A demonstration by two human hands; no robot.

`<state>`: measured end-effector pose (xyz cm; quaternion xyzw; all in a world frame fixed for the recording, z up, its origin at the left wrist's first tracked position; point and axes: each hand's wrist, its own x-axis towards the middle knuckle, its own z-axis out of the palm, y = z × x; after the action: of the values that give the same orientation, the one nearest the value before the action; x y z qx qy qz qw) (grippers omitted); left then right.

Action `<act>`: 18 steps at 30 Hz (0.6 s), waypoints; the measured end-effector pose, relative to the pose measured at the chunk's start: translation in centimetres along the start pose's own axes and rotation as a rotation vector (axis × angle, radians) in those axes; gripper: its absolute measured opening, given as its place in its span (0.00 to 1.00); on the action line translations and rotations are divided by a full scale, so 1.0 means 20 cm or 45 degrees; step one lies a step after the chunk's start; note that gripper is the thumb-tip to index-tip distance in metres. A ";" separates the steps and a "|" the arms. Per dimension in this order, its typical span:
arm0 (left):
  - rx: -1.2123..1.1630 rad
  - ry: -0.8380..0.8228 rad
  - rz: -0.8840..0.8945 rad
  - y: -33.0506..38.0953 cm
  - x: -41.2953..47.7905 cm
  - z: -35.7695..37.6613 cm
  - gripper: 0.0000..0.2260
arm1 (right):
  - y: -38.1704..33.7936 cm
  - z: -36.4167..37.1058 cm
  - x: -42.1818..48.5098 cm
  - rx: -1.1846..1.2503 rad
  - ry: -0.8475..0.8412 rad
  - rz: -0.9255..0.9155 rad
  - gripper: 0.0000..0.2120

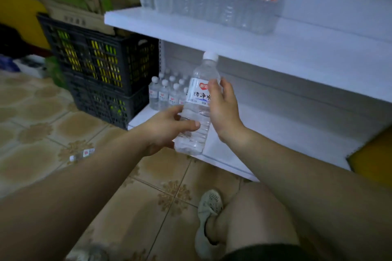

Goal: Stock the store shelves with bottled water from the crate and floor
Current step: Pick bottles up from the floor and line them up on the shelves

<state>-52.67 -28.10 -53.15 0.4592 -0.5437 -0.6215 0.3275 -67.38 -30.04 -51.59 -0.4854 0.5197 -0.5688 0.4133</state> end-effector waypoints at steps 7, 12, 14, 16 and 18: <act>0.050 -0.139 0.144 0.22 -0.10 0.28 0.17 | -0.28 -0.35 -0.15 -0.182 -0.014 -0.202 0.14; 0.061 -0.189 0.079 0.19 -0.04 0.33 0.21 | -0.30 -0.44 -0.14 -0.340 -0.129 -0.144 0.16; 0.084 -0.213 0.051 0.17 0.02 0.34 0.24 | -0.27 -0.47 -0.11 -0.354 -0.152 -0.076 0.21; 0.105 -0.248 0.015 0.12 0.10 0.33 0.22 | -0.18 -0.50 -0.05 -0.349 -0.163 -0.021 0.20; 0.104 -0.275 -0.022 0.04 0.19 0.32 0.19 | -0.08 -0.51 0.02 -0.349 -0.168 0.034 0.19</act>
<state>-60.16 -29.33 -53.23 0.4071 -0.5966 -0.6476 0.2426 -77.43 -28.29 -49.89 -0.5667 0.5707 -0.4538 0.3837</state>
